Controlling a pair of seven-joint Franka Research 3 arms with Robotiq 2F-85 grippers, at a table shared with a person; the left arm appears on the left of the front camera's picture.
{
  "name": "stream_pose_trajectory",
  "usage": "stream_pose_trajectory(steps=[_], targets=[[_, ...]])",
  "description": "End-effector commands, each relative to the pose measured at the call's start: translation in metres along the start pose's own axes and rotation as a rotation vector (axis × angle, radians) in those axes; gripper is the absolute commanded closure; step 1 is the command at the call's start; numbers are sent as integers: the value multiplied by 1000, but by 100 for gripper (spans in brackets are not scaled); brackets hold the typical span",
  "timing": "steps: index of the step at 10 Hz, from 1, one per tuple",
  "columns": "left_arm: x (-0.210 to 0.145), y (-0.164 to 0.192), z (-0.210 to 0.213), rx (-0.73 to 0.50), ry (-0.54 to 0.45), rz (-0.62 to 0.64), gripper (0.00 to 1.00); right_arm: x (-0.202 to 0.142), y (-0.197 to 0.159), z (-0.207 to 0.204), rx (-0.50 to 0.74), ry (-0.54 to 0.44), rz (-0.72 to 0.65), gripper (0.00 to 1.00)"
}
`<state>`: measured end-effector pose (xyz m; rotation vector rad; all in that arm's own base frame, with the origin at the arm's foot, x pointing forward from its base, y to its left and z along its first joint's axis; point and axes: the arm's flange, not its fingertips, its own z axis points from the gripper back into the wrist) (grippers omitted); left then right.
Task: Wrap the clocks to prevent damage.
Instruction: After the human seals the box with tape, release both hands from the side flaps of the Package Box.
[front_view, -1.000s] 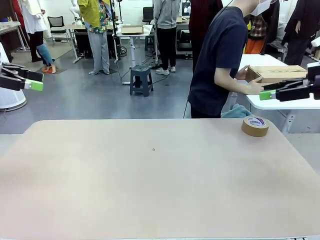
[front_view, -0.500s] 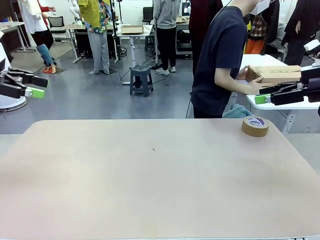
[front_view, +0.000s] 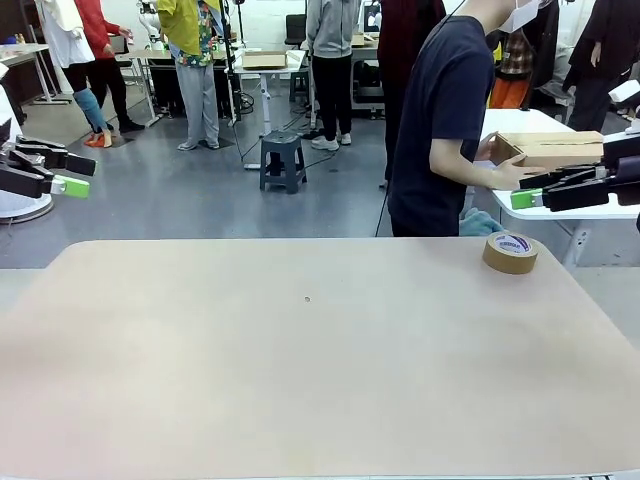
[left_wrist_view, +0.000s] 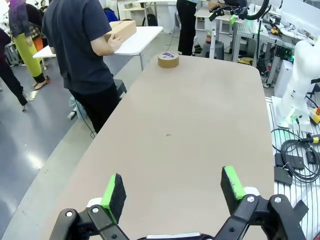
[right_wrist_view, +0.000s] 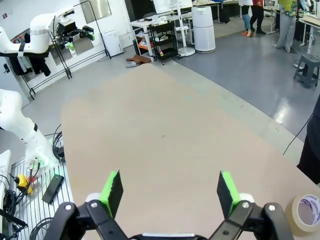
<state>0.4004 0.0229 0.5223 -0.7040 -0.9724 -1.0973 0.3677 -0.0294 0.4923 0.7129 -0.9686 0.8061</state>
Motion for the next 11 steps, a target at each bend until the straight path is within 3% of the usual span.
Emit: stream_pose_trajectory(steps=[1,11], targets=[[-1,-2,-3,21,-13,6,0,-2,0,-1,7,-8,-4,0],[-1,-2,-3,21,-13,6,0,-2,0,-1,7,-8,-4,0]])
